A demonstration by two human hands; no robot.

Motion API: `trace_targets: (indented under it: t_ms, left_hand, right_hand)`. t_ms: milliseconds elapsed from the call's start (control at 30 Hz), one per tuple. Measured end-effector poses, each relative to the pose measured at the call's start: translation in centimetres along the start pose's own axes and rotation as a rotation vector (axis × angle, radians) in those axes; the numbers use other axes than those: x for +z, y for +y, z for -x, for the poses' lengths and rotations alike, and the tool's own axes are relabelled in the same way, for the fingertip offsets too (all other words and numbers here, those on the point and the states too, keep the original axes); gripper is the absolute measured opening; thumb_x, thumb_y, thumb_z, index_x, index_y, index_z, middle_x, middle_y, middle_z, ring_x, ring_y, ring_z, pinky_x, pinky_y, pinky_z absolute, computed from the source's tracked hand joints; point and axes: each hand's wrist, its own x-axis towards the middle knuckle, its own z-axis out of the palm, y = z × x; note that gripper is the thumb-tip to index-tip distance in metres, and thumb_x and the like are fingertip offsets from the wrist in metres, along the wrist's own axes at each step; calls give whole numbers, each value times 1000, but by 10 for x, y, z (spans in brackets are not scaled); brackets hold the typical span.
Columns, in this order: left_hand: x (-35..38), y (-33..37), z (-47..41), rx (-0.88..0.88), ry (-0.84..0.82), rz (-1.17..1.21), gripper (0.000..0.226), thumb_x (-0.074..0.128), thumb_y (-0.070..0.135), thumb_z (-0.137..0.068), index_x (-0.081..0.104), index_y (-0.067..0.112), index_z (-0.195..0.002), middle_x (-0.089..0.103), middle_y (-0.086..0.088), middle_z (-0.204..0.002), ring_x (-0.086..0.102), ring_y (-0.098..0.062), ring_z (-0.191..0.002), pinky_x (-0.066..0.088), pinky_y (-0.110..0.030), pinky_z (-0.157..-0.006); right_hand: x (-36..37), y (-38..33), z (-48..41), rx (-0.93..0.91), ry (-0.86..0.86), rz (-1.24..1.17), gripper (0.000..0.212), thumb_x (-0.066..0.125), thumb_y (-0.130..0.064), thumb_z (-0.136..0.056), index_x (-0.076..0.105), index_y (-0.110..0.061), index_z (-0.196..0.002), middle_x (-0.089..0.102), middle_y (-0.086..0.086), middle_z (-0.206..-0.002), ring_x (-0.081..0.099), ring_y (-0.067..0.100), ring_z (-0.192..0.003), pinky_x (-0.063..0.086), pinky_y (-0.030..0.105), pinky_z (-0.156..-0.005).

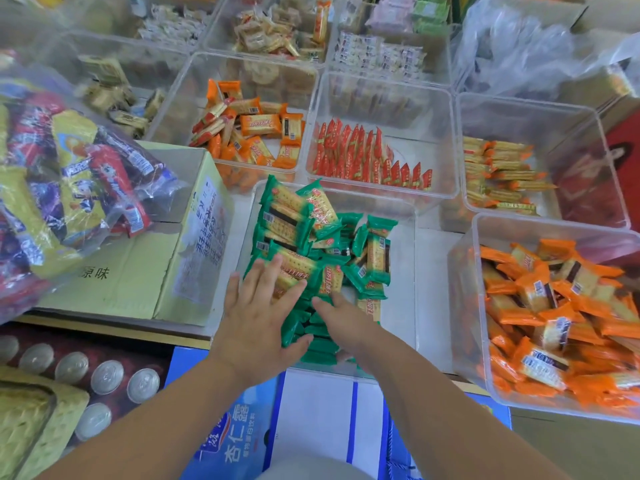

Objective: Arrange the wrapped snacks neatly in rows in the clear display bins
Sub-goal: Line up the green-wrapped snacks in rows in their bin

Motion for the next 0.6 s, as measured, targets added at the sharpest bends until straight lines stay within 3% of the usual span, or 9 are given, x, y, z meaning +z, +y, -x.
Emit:
trace_targets:
  t_ms: [100, 167, 233, 333, 467, 600]
  left_hand:
    - [5, -4, -3, -78, -42, 26, 87, 43, 80, -77, 25, 46, -155, -3, -7, -170, 0, -39, -154, 1, -65, -120]
    - [6, -4, -5, -94, -61, 19, 87, 41, 81, -78, 23, 46, -156, 0, -7, -170, 1, -38, -155, 1, -68, -118]
    - [6, -3, -5, -88, -63, 21, 85, 42, 79, -79, 26, 44, -155, 8, -7, -169, 6, -37, -154, 4, -70, -117]
    - [5, -4, -3, -87, -26, 51, 81, 45, 74, -79, 34, 40, -153, 16, -6, -168, 15, -35, -153, 12, -71, -117]
    - [6, -6, -1, -88, 0, 68, 80, 48, 71, -80, 39, 35, -151, 20, -6, -167, 18, -32, -152, 14, -69, -118]
    - [6, -7, -1, -97, -4, 38, 78, 49, 69, -80, 40, 35, -150, 21, -4, -166, 20, -31, -152, 17, -69, -117]
  right_hand:
    - [-3, 3, -2, -57, -41, 66, 72, 43, -57, -99, 15, -29, -159, 27, 0, -163, 55, 31, -119, 61, 46, -83]
    - [-13, 2, -9, -148, 3, 346, 68, 40, -54, -101, 19, -25, -159, 32, 8, -161, 54, 35, -123, 53, 48, -97]
    - [-28, -4, -20, -281, 194, 609, 55, 40, -47, -103, 38, -18, -150, 48, 15, -147, 54, 33, -124, 49, 45, -101]
    - [-48, -19, -42, -440, 391, 706, 41, 49, -37, -101, 56, -14, -134, 52, 11, -140, 54, 28, -122, 47, 37, -100]
    - [-61, -31, -72, -471, 415, 905, 59, 65, -39, -91, 48, -17, -143, 28, 2, -162, 35, 28, -141, 41, 44, -111]
    - [-61, -29, -88, -526, 539, 1017, 65, 74, -45, -80, 46, -19, -132, 48, -1, -143, 45, 25, -124, 43, 43, -100]
